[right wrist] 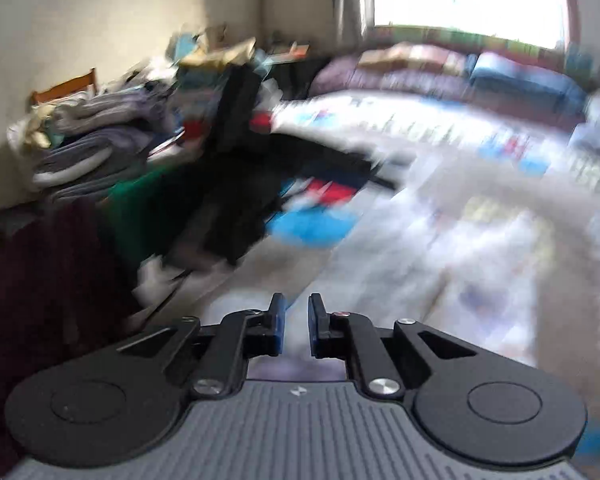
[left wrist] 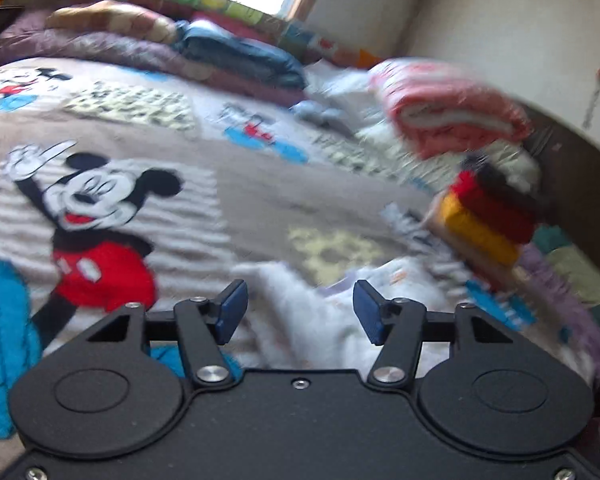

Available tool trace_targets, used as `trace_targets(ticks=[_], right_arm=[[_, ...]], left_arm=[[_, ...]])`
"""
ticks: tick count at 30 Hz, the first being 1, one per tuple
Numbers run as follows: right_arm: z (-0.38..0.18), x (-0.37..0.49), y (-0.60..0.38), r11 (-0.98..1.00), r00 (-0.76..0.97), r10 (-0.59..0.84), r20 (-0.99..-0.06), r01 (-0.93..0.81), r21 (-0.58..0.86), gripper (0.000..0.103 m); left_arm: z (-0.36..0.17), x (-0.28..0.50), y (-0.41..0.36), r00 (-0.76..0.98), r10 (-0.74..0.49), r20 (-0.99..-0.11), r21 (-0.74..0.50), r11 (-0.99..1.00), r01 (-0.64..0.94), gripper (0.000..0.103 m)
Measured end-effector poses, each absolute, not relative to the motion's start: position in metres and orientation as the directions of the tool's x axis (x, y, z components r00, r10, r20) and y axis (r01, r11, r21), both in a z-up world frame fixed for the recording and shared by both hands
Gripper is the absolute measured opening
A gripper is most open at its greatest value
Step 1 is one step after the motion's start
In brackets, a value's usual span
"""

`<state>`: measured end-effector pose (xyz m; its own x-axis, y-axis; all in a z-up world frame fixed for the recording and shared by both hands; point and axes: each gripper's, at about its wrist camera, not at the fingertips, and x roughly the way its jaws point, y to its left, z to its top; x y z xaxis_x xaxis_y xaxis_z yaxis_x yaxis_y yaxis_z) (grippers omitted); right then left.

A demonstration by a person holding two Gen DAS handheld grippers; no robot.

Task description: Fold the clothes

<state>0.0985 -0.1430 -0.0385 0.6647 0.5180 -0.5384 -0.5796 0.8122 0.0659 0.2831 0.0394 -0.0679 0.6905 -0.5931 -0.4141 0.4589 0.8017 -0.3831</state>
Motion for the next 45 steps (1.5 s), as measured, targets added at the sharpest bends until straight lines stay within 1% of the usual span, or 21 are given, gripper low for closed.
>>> trace_targets(ticks=[2, 5, 8, 10, 11, 14, 18, 20, 21, 22, 23, 24, 27, 28, 30, 31, 32, 36, 40, 42, 45], right_arm=[[-0.037, 0.116, -0.142, 0.824, 0.718, 0.460, -0.523, -0.564, -0.050, 0.013], [-0.049, 0.150, -0.142, 0.823, 0.744, 0.411, -0.527, -0.552, -0.137, 0.013], [-0.070, 0.182, -0.147, 0.818, 0.693, 0.403, -0.597, -0.566, -0.104, 0.015], [-0.092, 0.198, -0.150, 0.812, 0.636, 0.413, -0.653, -0.581, -0.053, 0.014], [-0.102, 0.201, -0.153, 0.809, 0.624, 0.435, -0.649, -0.587, -0.023, 0.014], [-0.112, 0.201, -0.159, 0.805, 0.635, 0.475, -0.609, -0.593, 0.010, 0.013], [-0.107, 0.199, -0.158, 0.807, 0.631, 0.478, -0.611, -0.589, 0.023, 0.012], [-0.098, 0.195, -0.154, 0.809, 0.625, 0.462, -0.629, -0.587, 0.012, 0.013], [-0.092, 0.193, -0.159, 0.813, 0.627, 0.472, -0.620, -0.582, 0.030, 0.014], [-0.087, 0.190, -0.164, 0.816, 0.631, 0.482, -0.608, -0.576, 0.048, 0.017], [-0.081, 0.187, -0.170, 0.818, 0.635, 0.491, -0.596, -0.571, 0.067, 0.024], [-0.075, 0.184, -0.176, 0.820, 0.638, 0.501, -0.585, -0.565, 0.086, 0.028], [-0.058, 0.175, -0.193, 0.824, 0.649, 0.527, -0.548, -0.548, 0.143, 0.031], [-0.057, 0.180, -0.204, 0.835, 0.661, 0.524, -0.537, -0.523, 0.171, 0.034], [-0.056, 0.191, -0.228, 0.853, 0.684, 0.514, -0.517, -0.469, 0.227, 0.043], [-0.058, 0.200, -0.239, 0.865, 0.700, 0.499, -0.511, -0.436, 0.249, 0.049], [-0.061, 0.210, -0.250, 0.868, 0.710, 0.496, -0.500, -0.409, 0.280, 0.052], [-0.082, 0.256, -0.287, 0.837, 0.716, 0.524, -0.461, -0.333, 0.433, 0.054], [-0.108, 0.301, -0.306, 0.807, 0.695, 0.550, -0.463, -0.301, 0.508, 0.062], [-0.119, 0.320, -0.315, 0.793, 0.687, 0.562, -0.461, -0.287, 0.538, 0.063], [-0.139, 0.345, -0.327, 0.712, 0.642, 0.640, -0.422, -0.289, 0.640, 0.065]], left_arm=[[-0.069, 0.279, 0.030, 0.669, -0.626, -0.400, -0.342, 0.780, 0.525, 0.057], [-0.080, 0.279, 0.010, 0.636, -0.634, -0.440, -0.257, 0.768, 0.587, 0.057], [-0.101, 0.286, -0.011, 0.618, -0.551, -0.561, -0.132, 0.796, 0.590, 0.058], [-0.110, 0.287, -0.016, 0.624, -0.521, -0.582, -0.088, 0.803, 0.589, 0.060], [-0.111, 0.289, -0.015, 0.622, -0.520, -0.585, -0.095, 0.806, 0.585, 0.062], [-0.117, 0.293, -0.008, 0.613, -0.540, -0.577, -0.141, 0.805, 0.576, 0.064], [-0.110, 0.286, -0.006, 0.622, -0.551, -0.556, -0.162, 0.806, 0.569, 0.064], [-0.102, 0.283, 0.006, 0.637, -0.565, -0.525, -0.223, 0.813, 0.537, 0.064], [-0.098, 0.282, 0.013, 0.645, -0.573, -0.505, -0.261, 0.814, 0.519, 0.064], [-0.094, 0.281, 0.020, 0.655, -0.581, -0.484, -0.298, 0.813, 0.501, 0.064], [-0.092, 0.282, 0.025, 0.660, -0.586, -0.471, -0.334, 0.811, 0.481, 0.064], [-0.093, 0.284, 0.030, 0.663, -0.589, -0.462, -0.370, 0.808, 0.459, 0.064], [-0.100, 0.298, 0.043, 0.666, -0.590, -0.457, -0.487, 0.792, 0.368, 0.068], [-0.103, 0.302, 0.046, 0.663, -0.591, -0.459, -0.516, 0.785, 0.342, 0.069], [-0.111, 0.311, 0.052, 0.657, -0.593, -0.466, -0.568, 0.770, 0.292, 0.069], [-0.113, 0.316, 0.054, 0.652, -0.599, -0.465, -0.587, 0.760, 0.279, 0.069], [-0.115, 0.319, 0.057, 0.648, -0.605, -0.463, -0.601, 0.751, 0.271, 0.069], [-0.123, 0.337, 0.065, 0.628, -0.646, -0.434, -0.669, 0.698, 0.256, 0.069], [-0.128, 0.356, 0.065, 0.592, -0.681, -0.430, -0.700, 0.666, 0.258, 0.069], [-0.132, 0.362, 0.064, 0.569, -0.700, -0.431, -0.706, 0.655, 0.271, 0.069], [-0.135, 0.366, 0.063, 0.551, -0.719, -0.424, -0.711, 0.641, 0.289, 0.069]])
